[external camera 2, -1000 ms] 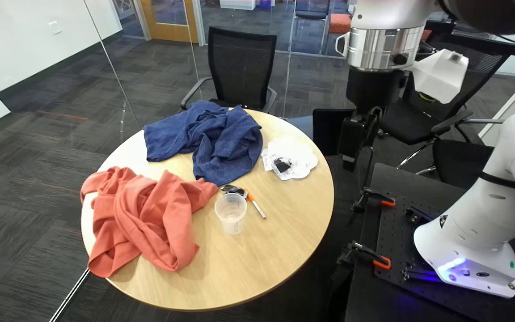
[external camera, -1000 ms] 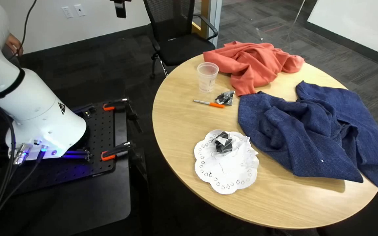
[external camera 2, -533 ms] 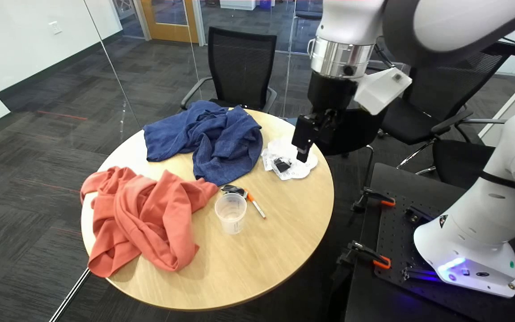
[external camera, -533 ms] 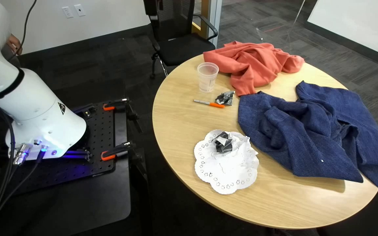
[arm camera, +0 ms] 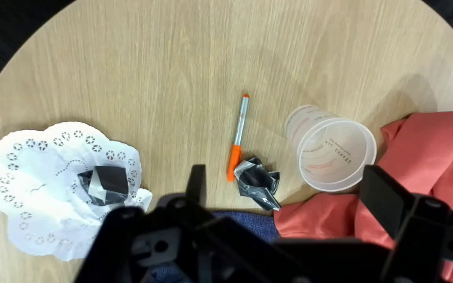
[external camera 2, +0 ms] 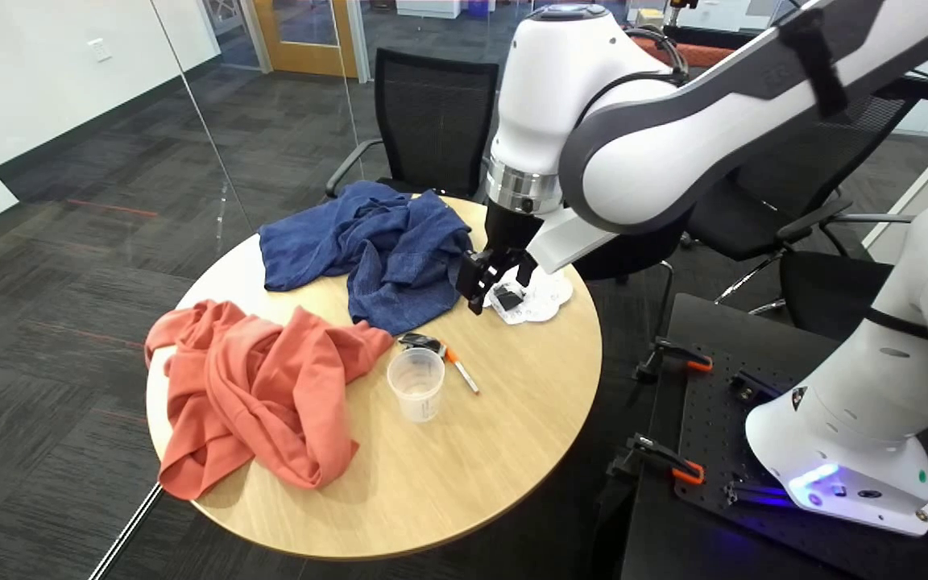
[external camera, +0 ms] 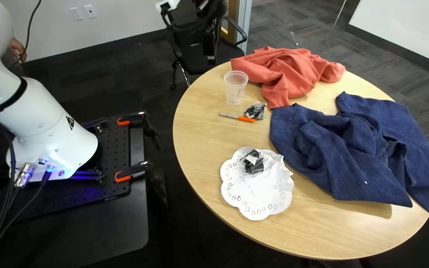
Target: Put the orange pen inside the cup
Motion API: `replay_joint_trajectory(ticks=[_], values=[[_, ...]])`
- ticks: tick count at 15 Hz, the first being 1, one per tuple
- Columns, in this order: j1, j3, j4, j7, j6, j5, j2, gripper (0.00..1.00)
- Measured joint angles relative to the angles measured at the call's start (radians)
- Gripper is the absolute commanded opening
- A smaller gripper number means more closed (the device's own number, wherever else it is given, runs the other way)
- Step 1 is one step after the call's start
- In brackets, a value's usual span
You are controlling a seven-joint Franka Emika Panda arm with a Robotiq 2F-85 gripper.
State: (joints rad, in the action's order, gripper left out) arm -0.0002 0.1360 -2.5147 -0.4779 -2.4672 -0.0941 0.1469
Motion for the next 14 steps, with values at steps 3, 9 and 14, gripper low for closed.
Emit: replay_joint_trajectory(ticks=[3,9,14], values=[[0.002,0.003,0.036,-0.097,-0.055,0.077,-0.106,1.00],[0.010,-0.006,0.080,-0.163,-0.066,0.125,-0.194,1.00],[0.014,-0.016,0.083,-0.160,-0.066,0.125,-0.199,1.00]])
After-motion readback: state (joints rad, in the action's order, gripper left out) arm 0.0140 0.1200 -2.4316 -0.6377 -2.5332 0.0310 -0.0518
